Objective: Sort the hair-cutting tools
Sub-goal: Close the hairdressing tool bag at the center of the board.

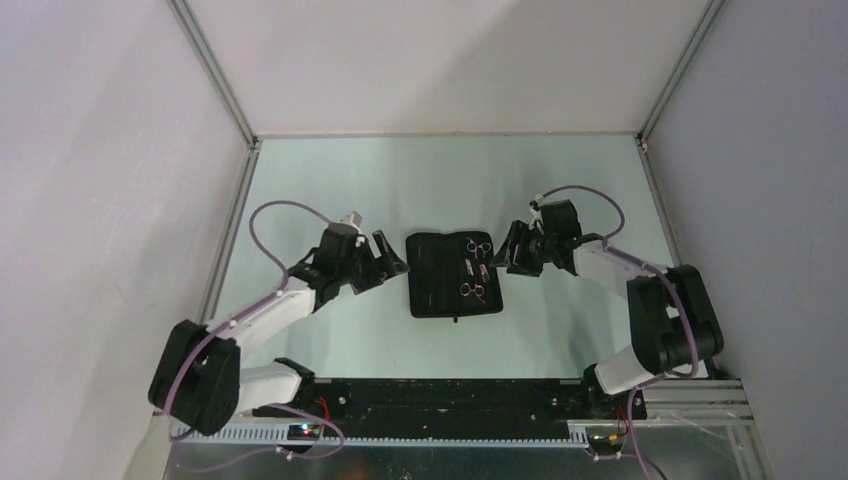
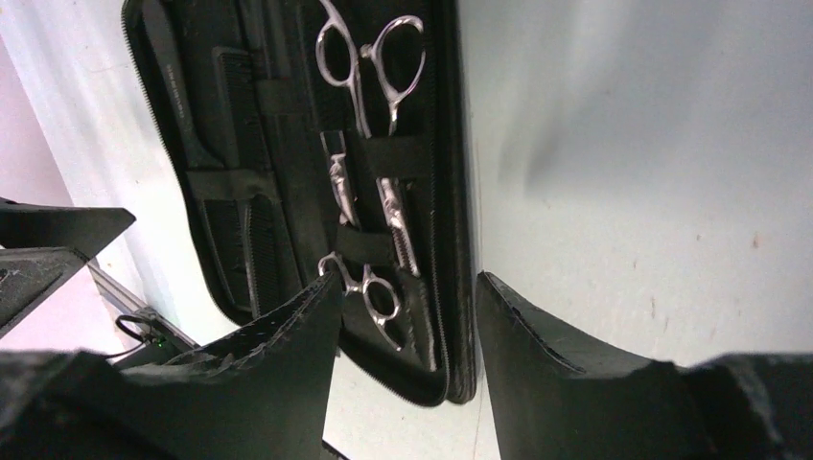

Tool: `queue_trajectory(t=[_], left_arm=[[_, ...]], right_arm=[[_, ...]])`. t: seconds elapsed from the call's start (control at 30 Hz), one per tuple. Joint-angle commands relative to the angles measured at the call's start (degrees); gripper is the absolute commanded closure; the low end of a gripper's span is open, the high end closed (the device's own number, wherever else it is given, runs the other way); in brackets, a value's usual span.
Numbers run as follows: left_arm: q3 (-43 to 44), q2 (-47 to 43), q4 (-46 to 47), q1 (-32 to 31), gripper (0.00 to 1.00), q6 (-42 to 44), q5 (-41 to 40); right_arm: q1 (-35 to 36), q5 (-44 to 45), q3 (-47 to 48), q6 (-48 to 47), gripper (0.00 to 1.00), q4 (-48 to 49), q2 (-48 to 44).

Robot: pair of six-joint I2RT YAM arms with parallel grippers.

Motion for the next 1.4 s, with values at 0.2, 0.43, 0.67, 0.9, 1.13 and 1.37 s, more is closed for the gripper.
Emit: queue_trajectory(t=[0.2,0.43,0.67,0.9,1.13,1.37], left_arm=[[4.41,12.88,12.58,0.21,0.14,-1.83,6.11],[4.42,17.18,14.46,0.2,0.26,-2.74,8.03],[2.96,19.68,17.29,-0.35,0.53,-3.75,8.95],[2.63,21.28,18.74,-1.37,0.75,-4.03,9.28],[2.57,21.91,19.98,-2.61,0.89,-4.31,9.86],[2.84,22.13,21.06,-3.26,0.93,-4.91,10.65]], right_arm=[[-2.29,-7.28,0.23,2.27,0.39,9.99,10.54],[-2.51,-9.84,0.8,2.38,0.4,12.6,15.16],[-2.54,-14.1,0.8,2.57,0.5,13.74,12.58],[-2.4,-17.38,0.8,2.46,0.55,14.42,10.55],[-1.92,-21.18,0.8,3.12,0.6,14.94,7.12],[1.01,-22.73,0.75,5.34,0.61,16.88,2.8]])
